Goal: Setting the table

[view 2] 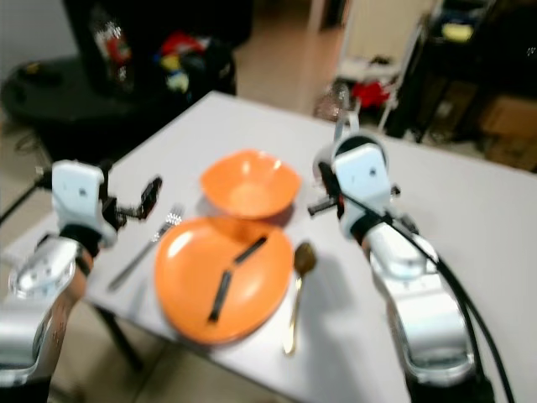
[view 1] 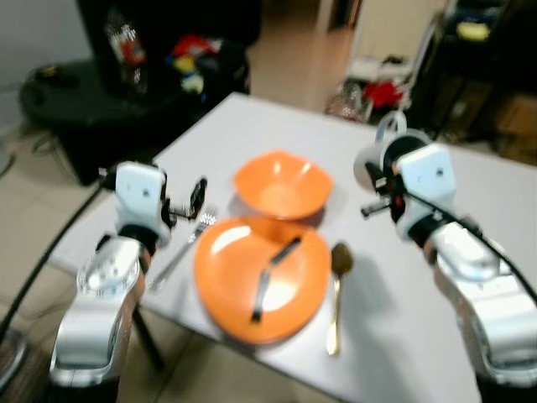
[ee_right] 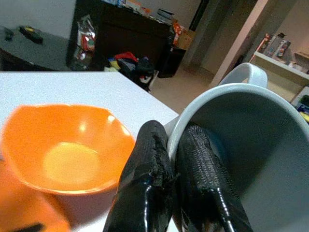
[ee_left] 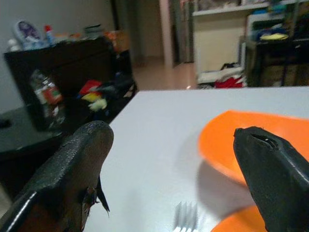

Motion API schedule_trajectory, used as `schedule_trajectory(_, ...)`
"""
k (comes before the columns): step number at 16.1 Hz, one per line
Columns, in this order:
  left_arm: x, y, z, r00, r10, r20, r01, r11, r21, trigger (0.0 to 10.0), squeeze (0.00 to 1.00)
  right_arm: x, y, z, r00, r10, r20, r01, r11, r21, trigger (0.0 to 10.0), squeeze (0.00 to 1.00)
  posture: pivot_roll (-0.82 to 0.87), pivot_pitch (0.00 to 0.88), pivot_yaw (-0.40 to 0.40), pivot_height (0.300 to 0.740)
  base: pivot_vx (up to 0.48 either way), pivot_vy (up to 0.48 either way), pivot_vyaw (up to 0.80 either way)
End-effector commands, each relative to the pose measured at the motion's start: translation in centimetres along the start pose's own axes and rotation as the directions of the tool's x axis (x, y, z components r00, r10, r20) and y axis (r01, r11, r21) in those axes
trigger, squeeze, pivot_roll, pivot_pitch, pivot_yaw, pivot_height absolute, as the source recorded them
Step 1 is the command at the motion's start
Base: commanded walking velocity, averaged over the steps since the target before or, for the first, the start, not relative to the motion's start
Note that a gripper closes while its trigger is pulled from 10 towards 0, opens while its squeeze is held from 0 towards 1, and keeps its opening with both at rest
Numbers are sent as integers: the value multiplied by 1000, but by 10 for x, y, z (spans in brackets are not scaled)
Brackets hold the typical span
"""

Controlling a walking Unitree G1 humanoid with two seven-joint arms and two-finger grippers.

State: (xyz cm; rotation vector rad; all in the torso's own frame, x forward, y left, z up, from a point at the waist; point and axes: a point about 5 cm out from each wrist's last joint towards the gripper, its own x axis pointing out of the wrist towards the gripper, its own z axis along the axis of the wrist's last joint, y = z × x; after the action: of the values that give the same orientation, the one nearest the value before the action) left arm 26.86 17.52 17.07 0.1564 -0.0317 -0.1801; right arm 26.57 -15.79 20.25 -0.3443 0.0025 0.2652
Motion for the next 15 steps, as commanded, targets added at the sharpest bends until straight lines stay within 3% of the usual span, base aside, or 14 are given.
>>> schedule_trajectory(1,2,-8,1,999,-42,2,42,999,3,10000,0,1,-10,-5,999,-7,-45,7,1000,-9,10000,0,62,0,-7,740,300,0,0)
schedule_trajectory(3,3,-16,3,978,-206,-20,206,977,44,10000,0,9,-23,-19,983,78,-165,-89,994,-59,10000,0,61,0,1,740,0,0,0)
schedule_trajectory(4,4,-16,4,975,-223,-22,224,973,50,10000,0,10,-25,-21,978,91,-187,-108,991,-81,10000,0,61,0,1,740,0,0,0)
schedule_trajectory(6,8,-17,5,944,-326,-48,329,941,85,10000,0,16,-35,-36,940,177,-293,-228,962,-152,10000,0,56,0,12,740,0,0,0)
schedule_trajectory(8,12,-20,9,896,-438,-70,443,893,86,10000,0,27,-40,-44,892,294,-342,-361,920,-153,10000,0,49,0,24,740,0,0,0)
schedule_trajectory(9,12,-21,10,888,-453,-75,458,885,84,10000,0,29,-41,-44,886,309,-347,-379,912,-155,10000,0,48,0,25,740,0,0,0)
schedule_trajectory(12,7,-30,8,791,-594,-146,607,792,65,10000,0,45,-44,-46,821,449,-351,-514,851,-113,10000,0,42,0,29,740,0,0,0)
schedule_trajectory(14,3,-33,4,760,-624,-183,642,765,55,10000,0,52,-44,-46,796,495,-349,-563,817,-124,10000,0,46,0,25,740,0,0,0)
schedule_trajectory(15,3,-33,4,758,-623,-192,638,770,23,10000,0,57,-42,-48,769,532,-356,-603,787,-127,10000,0,52,0,22,740,0,0,0)
